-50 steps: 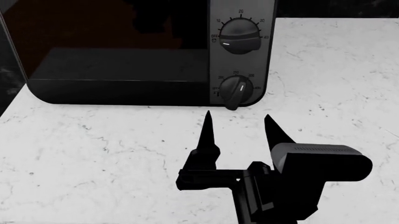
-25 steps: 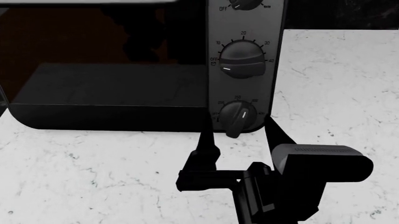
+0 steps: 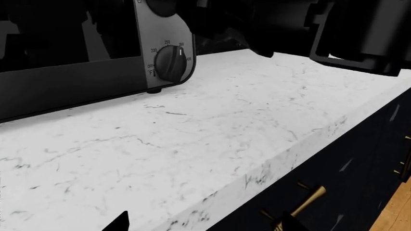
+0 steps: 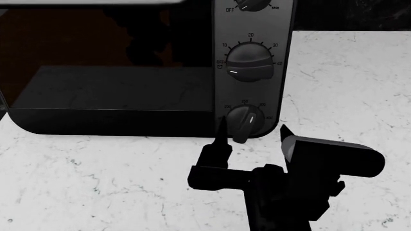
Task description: Decrease the toaster oven temperature.
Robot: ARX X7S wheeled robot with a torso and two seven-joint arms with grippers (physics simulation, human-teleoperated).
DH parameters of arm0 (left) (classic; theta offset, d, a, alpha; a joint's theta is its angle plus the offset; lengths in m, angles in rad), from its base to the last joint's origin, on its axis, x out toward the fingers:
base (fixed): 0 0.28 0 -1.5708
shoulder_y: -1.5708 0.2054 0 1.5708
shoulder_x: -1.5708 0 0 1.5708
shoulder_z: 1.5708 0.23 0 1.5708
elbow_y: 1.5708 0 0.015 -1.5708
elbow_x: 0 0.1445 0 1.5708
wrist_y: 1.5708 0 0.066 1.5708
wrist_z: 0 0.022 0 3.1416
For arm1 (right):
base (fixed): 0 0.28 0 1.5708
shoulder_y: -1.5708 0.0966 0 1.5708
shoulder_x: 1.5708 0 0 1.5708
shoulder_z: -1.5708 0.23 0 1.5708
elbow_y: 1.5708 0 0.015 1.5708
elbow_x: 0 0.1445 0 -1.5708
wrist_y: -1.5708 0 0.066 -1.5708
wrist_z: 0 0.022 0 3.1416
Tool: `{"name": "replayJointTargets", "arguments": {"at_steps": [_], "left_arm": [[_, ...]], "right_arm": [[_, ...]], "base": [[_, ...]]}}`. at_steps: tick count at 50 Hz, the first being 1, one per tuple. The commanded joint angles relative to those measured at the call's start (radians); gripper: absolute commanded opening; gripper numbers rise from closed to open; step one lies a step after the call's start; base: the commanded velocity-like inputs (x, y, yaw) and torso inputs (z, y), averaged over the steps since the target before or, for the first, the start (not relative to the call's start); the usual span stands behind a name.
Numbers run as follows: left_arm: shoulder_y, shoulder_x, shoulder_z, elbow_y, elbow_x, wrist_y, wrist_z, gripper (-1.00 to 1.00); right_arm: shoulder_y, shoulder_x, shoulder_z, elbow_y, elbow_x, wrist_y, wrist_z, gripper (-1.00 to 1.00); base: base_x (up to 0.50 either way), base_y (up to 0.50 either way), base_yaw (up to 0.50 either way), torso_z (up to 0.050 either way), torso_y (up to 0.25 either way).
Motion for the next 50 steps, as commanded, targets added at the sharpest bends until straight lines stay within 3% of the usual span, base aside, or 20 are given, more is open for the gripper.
{"name": "replayJointTargets", "arguments": {"at_steps": [1,33,50], "left_arm": [[-0.005,0.007,-0.019,0.003,-0.002,-0.008,0.008,1.00],[0.005,-0.014,-0.024,0.011,-0.023,0.012,0.002,1.00],[-0.008,-0.016,-0.025,-0.003,-0.039,0.016,-0.001,1.00]], "right_arm": [[0.068,-0.036,0.078,0.022,0.079,0.119,0.078,1.00],[0.161,-0.094,0.166,0.213,0.253,0.154,0.200,1.00],[0.200,-0.060,0.106,0.295,0.225,0.115,0.218,1.00]], "base": [[0.00,0.00,0.00,0.000,0.000],[0.00,0.00,0.00,0.000,0.000],[0.00,0.00,0.00,0.000,0.000]]}}
